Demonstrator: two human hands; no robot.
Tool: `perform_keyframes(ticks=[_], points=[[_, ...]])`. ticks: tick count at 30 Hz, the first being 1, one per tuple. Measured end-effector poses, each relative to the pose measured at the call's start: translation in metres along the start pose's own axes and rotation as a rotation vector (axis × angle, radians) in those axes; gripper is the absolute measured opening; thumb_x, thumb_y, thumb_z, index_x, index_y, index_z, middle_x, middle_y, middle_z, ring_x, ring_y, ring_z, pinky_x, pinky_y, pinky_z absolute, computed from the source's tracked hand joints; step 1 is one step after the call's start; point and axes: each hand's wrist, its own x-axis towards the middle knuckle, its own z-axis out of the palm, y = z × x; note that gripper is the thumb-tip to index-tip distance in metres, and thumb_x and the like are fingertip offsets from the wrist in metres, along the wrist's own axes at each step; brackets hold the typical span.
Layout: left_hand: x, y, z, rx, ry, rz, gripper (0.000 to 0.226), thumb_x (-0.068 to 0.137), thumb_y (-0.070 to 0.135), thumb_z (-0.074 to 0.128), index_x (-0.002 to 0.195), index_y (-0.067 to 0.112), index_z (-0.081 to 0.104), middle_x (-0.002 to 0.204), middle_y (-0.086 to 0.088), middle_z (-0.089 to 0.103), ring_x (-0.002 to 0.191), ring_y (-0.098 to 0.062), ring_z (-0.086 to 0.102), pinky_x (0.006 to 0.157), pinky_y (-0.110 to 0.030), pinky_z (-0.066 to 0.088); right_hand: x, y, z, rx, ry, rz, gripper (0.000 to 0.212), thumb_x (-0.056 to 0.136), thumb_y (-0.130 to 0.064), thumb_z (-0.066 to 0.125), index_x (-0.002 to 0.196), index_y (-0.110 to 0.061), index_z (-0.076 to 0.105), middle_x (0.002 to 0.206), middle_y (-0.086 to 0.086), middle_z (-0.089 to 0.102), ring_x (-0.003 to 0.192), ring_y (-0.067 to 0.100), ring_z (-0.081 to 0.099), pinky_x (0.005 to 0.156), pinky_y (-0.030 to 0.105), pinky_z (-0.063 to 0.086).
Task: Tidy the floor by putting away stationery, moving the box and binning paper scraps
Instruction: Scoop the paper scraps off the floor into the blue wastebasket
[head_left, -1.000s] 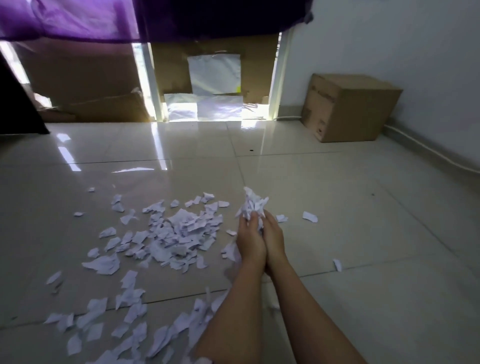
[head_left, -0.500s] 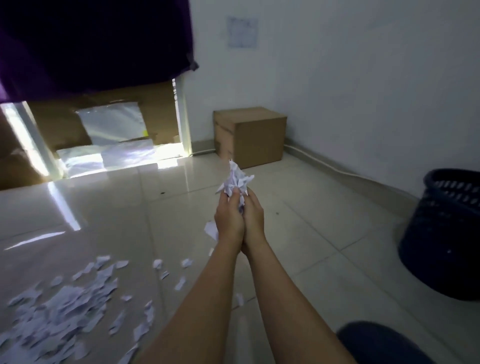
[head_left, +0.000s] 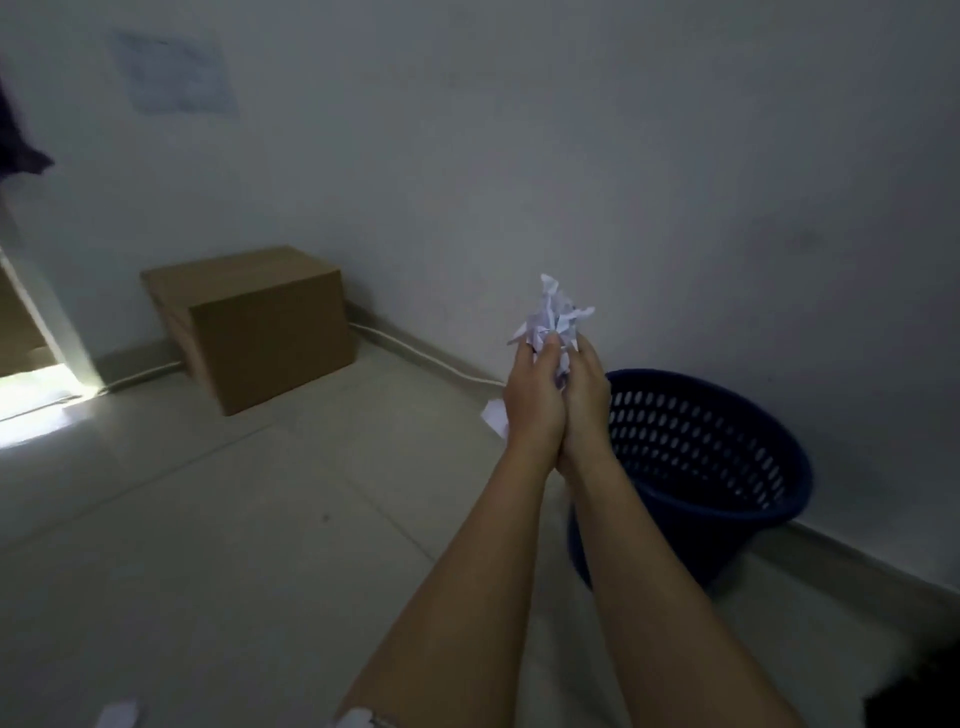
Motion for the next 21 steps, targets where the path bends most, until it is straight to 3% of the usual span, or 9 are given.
perform_keyframes(ticks=[3,9,12,14,15,17,18,19,21], points=[[0.023,-0.014,0.05,-0.01,-0.082,-0.038,0.04,0.098,0.035,0.043,0.131,0.016,0.054,0.124,-0.007,0.064,0.112,-0.019,0.061,0.102,-0.037,0.047,0.037,-0.008,-0.036,0.068,0.09,0.012,0.028,0.097,-0.026,0.048,0.12,-0.018,0.063,0.105,0.002,0.07,0.091,0.012,0.066,0.072,0.02,0.051],[0.066,-0.064,0.131,-0.027,-0.27,-0.181,0.042,0.099,0.031,0.043,0.137,0.014,0.048,0.131,-0.009,0.059,0.118,-0.021,0.058,0.103,-0.034,0.045,0.116,0.013,-0.113,0.01,0.27,0.039,0.033,0.097,-0.028,0.048,0.128,-0.019,0.058,0.116,0.004,0.068,0.098,0.016,0.066,0.077,0.025,0.055],[0.07,-0.096,0.142,-0.063,-0.34,-0.273,0.046,0.096,0.034,0.05,0.135,0.012,0.047,0.127,-0.007,0.059,0.111,-0.019,0.059,0.098,-0.032,0.047,0.127,0.04,-0.142,0.006,0.36,0.135,0.036,0.095,-0.033,0.051,0.128,-0.02,0.059,0.117,0.004,0.068,0.102,0.02,0.066,0.087,0.036,0.055],[0.07,-0.114,0.142,-0.033,-0.366,-0.382,0.072,0.082,0.053,0.061,0.138,0.012,0.04,0.122,-0.005,0.058,0.105,-0.017,0.06,0.096,-0.032,0.048,0.128,0.057,-0.157,-0.051,0.436,0.225,0.031,0.094,-0.033,0.053,0.113,-0.014,0.068,0.104,0.007,0.071,0.091,0.022,0.068,0.08,0.036,0.056],[0.069,-0.12,0.14,0.052,-0.361,-0.458,0.092,0.074,0.064,0.062,0.144,0.012,0.033,0.13,-0.007,0.053,0.112,-0.02,0.057,0.101,-0.038,0.047,0.127,0.065,-0.163,-0.091,0.477,0.283,0.028,0.093,-0.031,0.054,0.102,-0.01,0.07,0.098,0.009,0.072,0.084,0.023,0.067,0.075,0.035,0.056],[0.068,-0.131,0.136,0.336,-0.363,-0.54,0.121,0.053,0.084,0.046,0.15,0.017,0.02,0.153,-0.011,0.032,0.136,-0.031,0.036,0.113,-0.05,0.03,0.126,0.078,-0.172,-0.219,0.57,0.398,0.026,0.092,-0.024,0.051,0.087,-0.003,0.065,0.091,0.014,0.069,0.076,0.024,0.063,0.074,0.038,0.053],[0.067,-0.138,0.134,0.474,-0.39,-0.547,0.125,0.048,0.089,0.034,0.15,0.02,0.022,0.156,-0.01,0.025,0.142,-0.033,0.024,0.117,-0.053,0.019,0.125,0.081,-0.176,-0.274,0.612,0.434,0.024,0.093,-0.021,0.049,0.086,-0.003,0.062,0.089,0.018,0.067,0.073,0.026,0.059,0.075,0.04,0.053],[0.068,-0.142,0.133,0.563,-0.398,-0.523,0.123,0.047,0.092,0.025,0.148,0.022,0.03,0.156,-0.009,0.027,0.144,-0.032,0.02,0.118,-0.052,0.011,0.124,0.083,-0.177,-0.309,0.641,0.451,0.023,0.094,-0.019,0.047,0.087,-0.003,0.061,0.084,0.018,0.064,0.069,0.026,0.056,0.077,0.042,0.054],[0.071,-0.139,0.129,0.539,-0.408,-0.487,0.116,0.053,0.092,0.022,0.145,0.024,0.039,0.152,-0.008,0.036,0.141,-0.029,0.028,0.119,-0.048,0.015,0.126,0.083,-0.179,-0.348,0.658,0.463,0.024,0.096,-0.019,0.044,0.086,-0.002,0.059,0.077,0.013,0.058,0.067,0.026,0.054,0.074,0.041,0.055]])
